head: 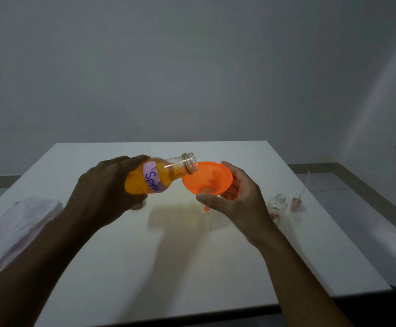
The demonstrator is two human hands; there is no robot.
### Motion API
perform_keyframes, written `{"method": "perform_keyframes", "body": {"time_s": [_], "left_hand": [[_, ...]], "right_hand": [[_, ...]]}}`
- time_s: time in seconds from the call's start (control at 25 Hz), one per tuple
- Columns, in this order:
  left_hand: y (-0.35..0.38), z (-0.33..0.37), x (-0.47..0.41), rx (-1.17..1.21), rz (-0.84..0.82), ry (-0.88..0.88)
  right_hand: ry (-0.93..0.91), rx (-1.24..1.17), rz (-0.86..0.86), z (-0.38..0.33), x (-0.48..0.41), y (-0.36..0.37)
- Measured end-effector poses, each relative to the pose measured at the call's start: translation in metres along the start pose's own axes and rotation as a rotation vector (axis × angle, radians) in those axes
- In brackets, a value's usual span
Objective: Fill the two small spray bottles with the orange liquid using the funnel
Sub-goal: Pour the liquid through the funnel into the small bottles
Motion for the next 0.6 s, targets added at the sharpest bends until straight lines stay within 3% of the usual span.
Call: {"method": "perform_keyframes", "body": {"time_s": [0.6], "left_hand": [[-0.008, 0.004, -0.017, -0.178, -0.021, 0.057]], "right_hand": [[0.023, -0.008, -0.004, 0.009, -0.003, -0.006]]}}
Point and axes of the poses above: each hand's wrist, its own x-axis away from the middle knuckle, its own y-axis out of the palm, z = x × y, the point moved 7 cm from there along -x, towards the middle knuckle, and after that the axes turned 6 degrees about z, right-handed, at the moved point
